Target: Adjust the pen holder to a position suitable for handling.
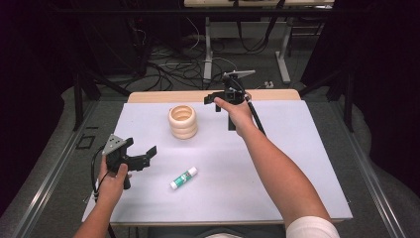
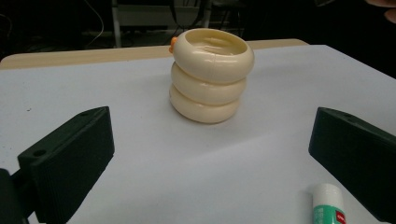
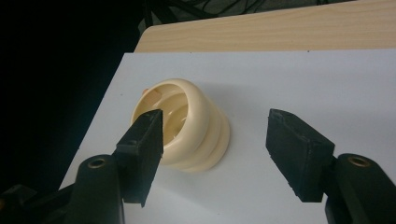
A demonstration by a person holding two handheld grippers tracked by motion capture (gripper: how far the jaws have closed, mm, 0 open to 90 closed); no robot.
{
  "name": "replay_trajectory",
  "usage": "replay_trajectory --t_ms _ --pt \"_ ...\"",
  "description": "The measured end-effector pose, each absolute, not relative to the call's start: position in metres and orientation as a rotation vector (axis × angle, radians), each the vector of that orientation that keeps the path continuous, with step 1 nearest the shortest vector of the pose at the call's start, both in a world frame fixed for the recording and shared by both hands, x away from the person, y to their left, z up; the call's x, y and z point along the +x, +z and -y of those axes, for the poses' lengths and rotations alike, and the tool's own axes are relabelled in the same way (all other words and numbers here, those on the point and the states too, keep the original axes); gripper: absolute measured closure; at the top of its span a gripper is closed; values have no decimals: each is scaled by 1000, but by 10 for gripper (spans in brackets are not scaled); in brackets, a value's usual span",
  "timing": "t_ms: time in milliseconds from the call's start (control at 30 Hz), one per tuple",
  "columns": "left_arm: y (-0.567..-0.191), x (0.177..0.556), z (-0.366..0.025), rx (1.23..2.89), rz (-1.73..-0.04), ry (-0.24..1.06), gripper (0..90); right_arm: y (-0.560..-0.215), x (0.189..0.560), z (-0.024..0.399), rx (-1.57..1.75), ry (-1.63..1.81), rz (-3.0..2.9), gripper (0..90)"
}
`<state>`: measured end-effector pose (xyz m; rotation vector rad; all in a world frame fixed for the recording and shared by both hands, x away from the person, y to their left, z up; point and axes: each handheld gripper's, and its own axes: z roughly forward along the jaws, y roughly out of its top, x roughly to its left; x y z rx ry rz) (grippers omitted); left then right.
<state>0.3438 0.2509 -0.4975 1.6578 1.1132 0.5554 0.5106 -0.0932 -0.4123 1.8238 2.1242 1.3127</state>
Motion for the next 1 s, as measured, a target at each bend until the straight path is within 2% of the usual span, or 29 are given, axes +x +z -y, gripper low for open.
replay_trajectory --t_ms 467,1000 --pt "-498 345 -251 1657 -1119 548 2 -437 526 80 1896 1292 -2144 368" --pt "-499 346 -253 1640 -1130 539 2 -463 538 65 2005 1329 -2173 450"
